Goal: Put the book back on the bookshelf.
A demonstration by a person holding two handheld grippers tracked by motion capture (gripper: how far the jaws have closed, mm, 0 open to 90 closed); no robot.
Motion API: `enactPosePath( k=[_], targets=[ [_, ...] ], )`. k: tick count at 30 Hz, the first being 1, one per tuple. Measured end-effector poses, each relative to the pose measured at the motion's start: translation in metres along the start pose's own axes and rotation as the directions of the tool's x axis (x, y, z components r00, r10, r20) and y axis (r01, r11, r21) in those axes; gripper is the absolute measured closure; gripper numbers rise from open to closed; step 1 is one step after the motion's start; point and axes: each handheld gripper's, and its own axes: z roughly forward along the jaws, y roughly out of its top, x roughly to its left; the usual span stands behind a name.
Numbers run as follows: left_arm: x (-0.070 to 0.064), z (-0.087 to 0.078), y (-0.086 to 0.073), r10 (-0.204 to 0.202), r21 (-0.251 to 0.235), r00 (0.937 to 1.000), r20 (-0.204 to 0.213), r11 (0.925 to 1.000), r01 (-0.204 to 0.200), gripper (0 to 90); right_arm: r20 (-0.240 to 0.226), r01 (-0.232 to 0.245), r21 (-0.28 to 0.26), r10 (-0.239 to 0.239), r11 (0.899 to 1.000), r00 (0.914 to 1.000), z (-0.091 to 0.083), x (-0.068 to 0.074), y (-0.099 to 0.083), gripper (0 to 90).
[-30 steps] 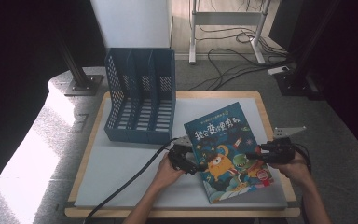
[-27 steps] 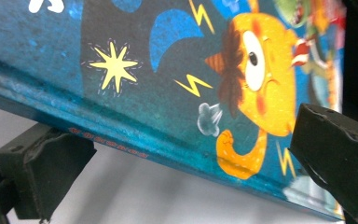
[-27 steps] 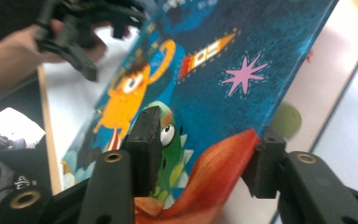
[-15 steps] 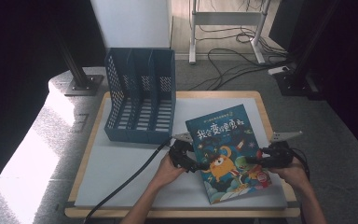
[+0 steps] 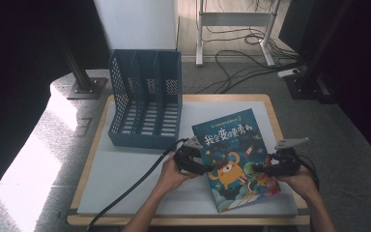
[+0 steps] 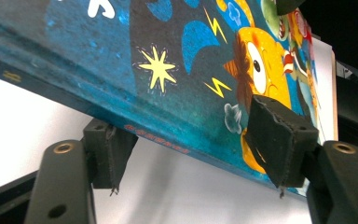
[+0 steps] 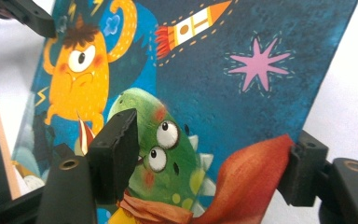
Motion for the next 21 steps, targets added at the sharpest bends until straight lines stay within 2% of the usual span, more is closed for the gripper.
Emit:
enactPosePath(
  k=[5,12,15,21],
  targets=[
    [0.001,-0.006,0.002,-0.005,-0.023,0.9996,0.026,0.9997,0.005,43.3,0.033,0.01,0.018,-0.011,1.0,0.9994,-0.001,0.005,0.002,27.3],
    [-0.002,-0.015,0.008,0.009,-0.07,0.9989,0.046,0.9976,-0.006,50.2,0.072,0.022,0.036,-0.025,0.999,0.9971,-0.004,0.011,0.005,23.9],
    [-0.002,-0.018,0.009,0.008,-0.089,0.9987,0.05,0.996,-0.004,52.9,0.079,0.016,0.018,-0.018,1.0,0.9967,-0.004,0.011,0.006,23.2],
    [-0.002,-0.029,0.015,0.019,-0.094,0.9992,0.035,0.9954,-0.016,57.0,0.086,0.028,-0.012,-0.027,1.0,0.9959,-0.001,0.011,0.013,22.2]
  ],
)
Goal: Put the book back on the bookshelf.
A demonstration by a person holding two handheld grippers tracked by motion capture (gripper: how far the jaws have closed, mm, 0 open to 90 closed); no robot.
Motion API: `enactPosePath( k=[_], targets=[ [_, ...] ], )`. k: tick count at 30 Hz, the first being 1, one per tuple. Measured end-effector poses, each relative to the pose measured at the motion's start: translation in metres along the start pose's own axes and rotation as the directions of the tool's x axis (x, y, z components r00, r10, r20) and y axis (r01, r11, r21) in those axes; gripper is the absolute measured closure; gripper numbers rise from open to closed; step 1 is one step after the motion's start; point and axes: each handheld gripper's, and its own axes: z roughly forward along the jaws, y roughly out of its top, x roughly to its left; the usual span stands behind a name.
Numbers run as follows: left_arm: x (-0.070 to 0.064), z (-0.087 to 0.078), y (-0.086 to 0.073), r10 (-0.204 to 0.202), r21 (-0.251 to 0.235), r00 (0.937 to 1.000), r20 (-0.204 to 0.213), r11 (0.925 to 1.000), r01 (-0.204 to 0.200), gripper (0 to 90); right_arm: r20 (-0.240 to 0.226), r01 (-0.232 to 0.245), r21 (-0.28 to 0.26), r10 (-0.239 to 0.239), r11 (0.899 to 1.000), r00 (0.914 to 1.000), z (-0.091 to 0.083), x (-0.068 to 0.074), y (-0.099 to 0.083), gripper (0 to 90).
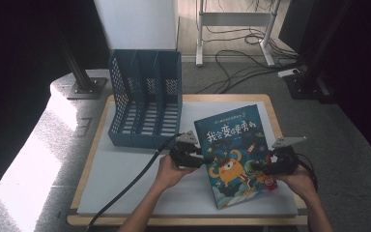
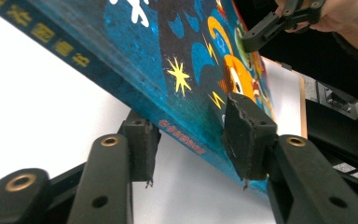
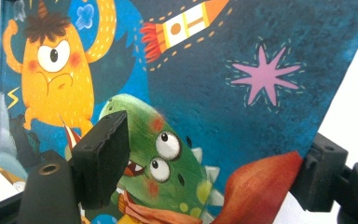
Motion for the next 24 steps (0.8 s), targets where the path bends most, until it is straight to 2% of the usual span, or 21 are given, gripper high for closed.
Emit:
enactPosePath(
  k=[5,9,12,17,21,23,24],
  targets=[
    [-0.002,-0.011,0.009,0.017,-0.006,0.9999,0.001,0.9998,-0.017,62.9,0.022,0.021,-0.03,-0.021,0.999,0.9995,0.002,0.002,0.007,21.5],
    [-0.007,-0.019,0.016,0.053,-0.018,0.9985,-0.012,0.9984,-0.053,67.1,0.042,0.032,-0.06,-0.03,0.998,0.9987,0.002,0.003,0.012,21.4],
    [-0.011,-0.025,0.02,0.068,-0.03,0.9975,-0.02,0.9972,-0.069,71.5,0.054,0.032,-0.107,-0.027,0.994,0.9982,0.003,0.005,0.017,21.5],
    [-0.016,-0.034,0.025,0.093,-0.041,0.9953,-0.028,0.9947,-0.094,76.3,0.063,0.042,-0.145,-0.033,0.989,0.9975,0.004,0.007,0.02,21.5],
    [-0.023,-0.041,0.028,0.13,-0.054,0.9886,-0.076,0.9895,-0.134,80.2,0.091,0.059,-0.166,-0.044,0.984,0.9949,0.007,0.011,0.024,21.5],
    [-0.027,-0.044,0.029,0.157,-0.06,0.9815,-0.109,0.9845,-0.165,82.3,0.1,0.07,-0.162,-0.054,0.984,0.9935,0.012,0.013,0.027,21.4],
    [-0.03,-0.046,0.029,0.19,-0.059,0.9729,-0.132,0.9783,-0.199,82.7,0.108,0.084,-0.148,-0.068,0.985,0.9918,0.018,0.015,0.03,20.6]
  ],
)
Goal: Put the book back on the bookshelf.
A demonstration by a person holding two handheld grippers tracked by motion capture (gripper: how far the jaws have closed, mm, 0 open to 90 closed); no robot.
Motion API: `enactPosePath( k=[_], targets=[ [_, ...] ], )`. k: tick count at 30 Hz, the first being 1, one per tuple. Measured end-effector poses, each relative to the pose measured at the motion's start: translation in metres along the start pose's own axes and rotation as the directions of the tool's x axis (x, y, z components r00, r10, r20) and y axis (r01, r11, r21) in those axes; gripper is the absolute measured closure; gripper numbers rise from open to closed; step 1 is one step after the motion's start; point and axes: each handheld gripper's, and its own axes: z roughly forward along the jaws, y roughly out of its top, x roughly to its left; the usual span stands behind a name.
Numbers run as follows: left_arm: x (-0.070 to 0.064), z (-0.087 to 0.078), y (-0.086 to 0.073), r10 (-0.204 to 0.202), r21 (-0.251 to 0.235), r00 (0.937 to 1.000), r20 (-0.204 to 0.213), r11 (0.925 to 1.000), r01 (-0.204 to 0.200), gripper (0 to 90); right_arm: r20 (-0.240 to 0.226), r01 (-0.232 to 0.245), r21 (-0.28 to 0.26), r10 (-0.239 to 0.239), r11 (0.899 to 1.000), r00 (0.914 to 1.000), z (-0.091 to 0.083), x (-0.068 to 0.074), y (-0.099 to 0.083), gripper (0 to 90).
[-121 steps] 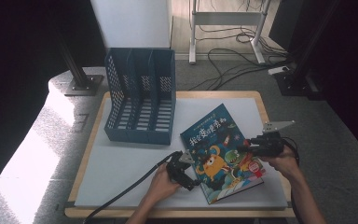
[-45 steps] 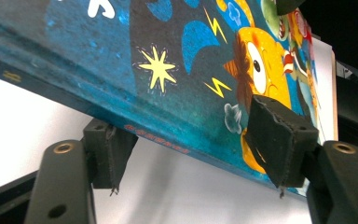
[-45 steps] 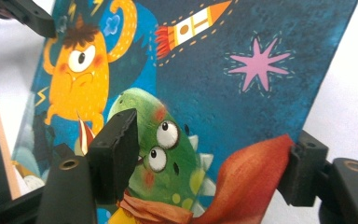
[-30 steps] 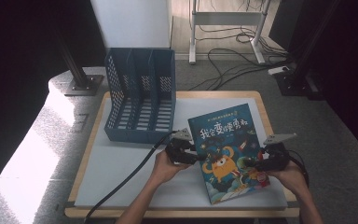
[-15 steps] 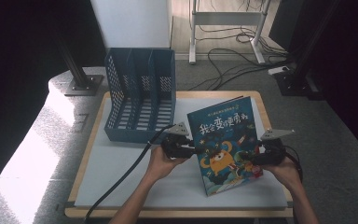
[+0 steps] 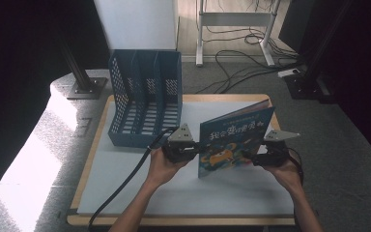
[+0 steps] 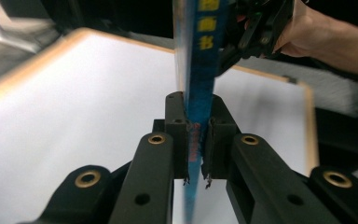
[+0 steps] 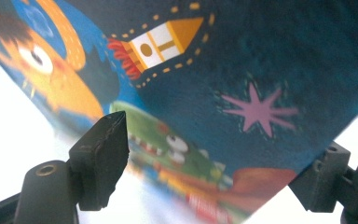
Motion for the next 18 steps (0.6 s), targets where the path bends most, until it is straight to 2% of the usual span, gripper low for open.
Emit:
enactPosePath(
  k=[1,6,8,13,15,16,18],
  targets=[
    [-0.002,-0.002,0.001,0.02,0.002,0.9997,-0.012,0.9998,-0.02,82.7,0.0,0.0,0.0,0.0,1.0,1.0,0.0,0.0,0.0,20.6],
    [0.002,-0.006,-0.003,-0.005,0.025,0.9997,-0.024,0.9997,0.005,82.5,0.024,0.023,-0.006,-0.023,1.0,0.9994,0.011,0.004,0.005,20.6],
    [0.004,-0.007,-0.005,-0.019,0.017,0.9997,-0.015,0.9997,0.019,82.4,0.029,0.044,-0.01,-0.043,0.999,0.9986,0.012,0.005,0.004,21.5],
    [0.004,-0.007,-0.006,-0.035,0.01,0.9994,0.0,0.9993,0.035,81.8,0.041,0.059,-0.031,-0.058,0.998,0.9975,0.011,0.004,-0.001,24.2],
    [0.005,-0.007,-0.005,-0.038,0.012,0.9993,0.001,0.9992,0.038,81.8,0.054,0.05,-0.027,-0.048,0.998,0.9974,0.01,0.002,-0.005,21.9],
    [0.005,-0.007,-0.005,-0.04,0.013,0.9992,0.0,0.9991,0.04,81.8,0.075,0.036,-0.029,-0.034,0.999,0.9966,0.011,-0.001,-0.009,15.8],
    [0.006,-0.007,-0.005,-0.046,0.015,0.999,-0.001,0.9988,0.046,81.9,0.073,0.02,-0.031,-0.018,0.999,0.9972,0.012,-0.003,-0.011,13.8]
  ],
)
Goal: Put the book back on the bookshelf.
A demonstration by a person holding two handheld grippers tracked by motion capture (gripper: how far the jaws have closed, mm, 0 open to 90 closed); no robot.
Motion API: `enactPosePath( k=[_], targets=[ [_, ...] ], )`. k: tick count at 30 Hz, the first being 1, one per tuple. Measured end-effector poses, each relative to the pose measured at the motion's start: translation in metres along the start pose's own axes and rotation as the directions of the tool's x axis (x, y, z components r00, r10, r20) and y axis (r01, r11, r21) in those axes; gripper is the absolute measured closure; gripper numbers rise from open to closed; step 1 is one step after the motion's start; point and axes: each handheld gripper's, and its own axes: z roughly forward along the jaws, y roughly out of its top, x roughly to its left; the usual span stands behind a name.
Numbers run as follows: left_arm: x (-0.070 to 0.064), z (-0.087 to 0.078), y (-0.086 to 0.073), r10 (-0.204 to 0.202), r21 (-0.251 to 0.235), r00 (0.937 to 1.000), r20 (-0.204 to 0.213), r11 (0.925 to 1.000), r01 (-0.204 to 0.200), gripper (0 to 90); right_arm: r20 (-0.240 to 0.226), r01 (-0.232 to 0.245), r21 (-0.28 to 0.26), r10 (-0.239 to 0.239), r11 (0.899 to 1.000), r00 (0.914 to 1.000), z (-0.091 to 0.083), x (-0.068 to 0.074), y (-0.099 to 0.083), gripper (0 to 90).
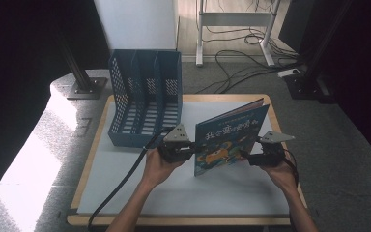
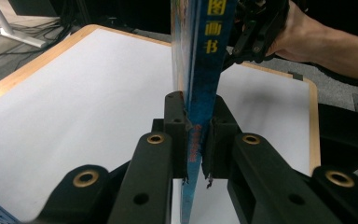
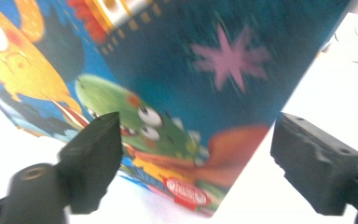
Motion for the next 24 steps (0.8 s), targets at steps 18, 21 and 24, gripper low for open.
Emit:
enactPosePath(
  k=[18,21,24],
  targets=[
    [-0.001,0.008,-0.001,-0.038,0.082,0.9992,0.012,0.9959,0.036,79.0,0.032,-0.021,-0.039,0.022,0.999,0.9993,0.02,0.012,-0.006,13.7],
    [-0.006,0.016,-0.003,0.01,0.095,0.9997,-0.023,0.9955,-0.008,80.7,0.034,-0.023,-0.048,0.025,0.999,0.9991,0.02,0.012,-0.007,13.9],
    [-0.006,0.016,-0.003,0.015,0.095,0.9994,-0.031,0.9954,-0.012,82.1,0.038,-0.031,-0.054,0.033,0.998,0.9987,0.02,0.013,-0.008,14.4]
  ],
)
